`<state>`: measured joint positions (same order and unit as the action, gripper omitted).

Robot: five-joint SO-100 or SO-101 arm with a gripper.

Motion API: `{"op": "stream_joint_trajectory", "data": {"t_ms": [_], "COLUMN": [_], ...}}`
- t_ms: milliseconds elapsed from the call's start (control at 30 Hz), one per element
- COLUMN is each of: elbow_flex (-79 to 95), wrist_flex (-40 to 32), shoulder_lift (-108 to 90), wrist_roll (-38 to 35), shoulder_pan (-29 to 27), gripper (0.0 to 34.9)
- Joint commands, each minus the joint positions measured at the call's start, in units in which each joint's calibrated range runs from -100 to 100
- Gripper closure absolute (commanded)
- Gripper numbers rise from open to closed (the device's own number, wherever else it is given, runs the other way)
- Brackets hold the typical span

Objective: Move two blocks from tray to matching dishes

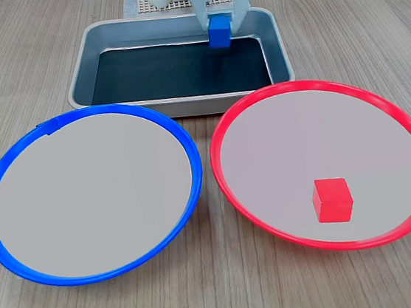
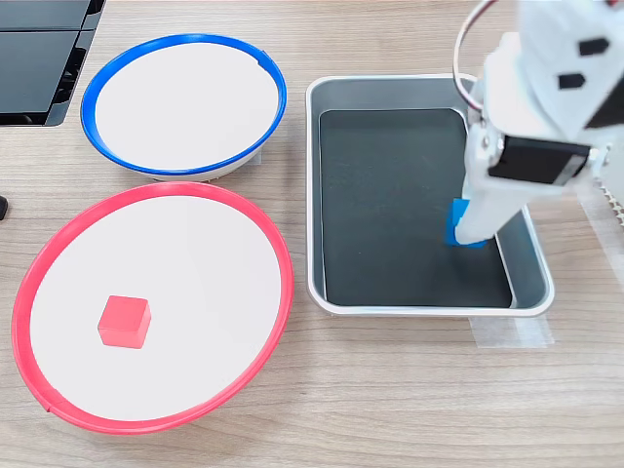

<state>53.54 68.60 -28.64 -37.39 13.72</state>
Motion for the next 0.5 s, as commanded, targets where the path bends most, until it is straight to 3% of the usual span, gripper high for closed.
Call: {"op": "stream_joint_trajectory", "data": {"t_ms": [0, 200, 467], "elbow_flex": [-20.63, -45.39, -44.39], "wrist_flex": [4.41, -4.67, -25.96], "shoulder_lift": [3.95, 19.39, 38.41], "wrist_roll": [5.03, 16.36, 14.11], "shoulder_pan": [-4.45, -16.02, -23.18], "gripper": [34.8, 34.8, 34.7]}}
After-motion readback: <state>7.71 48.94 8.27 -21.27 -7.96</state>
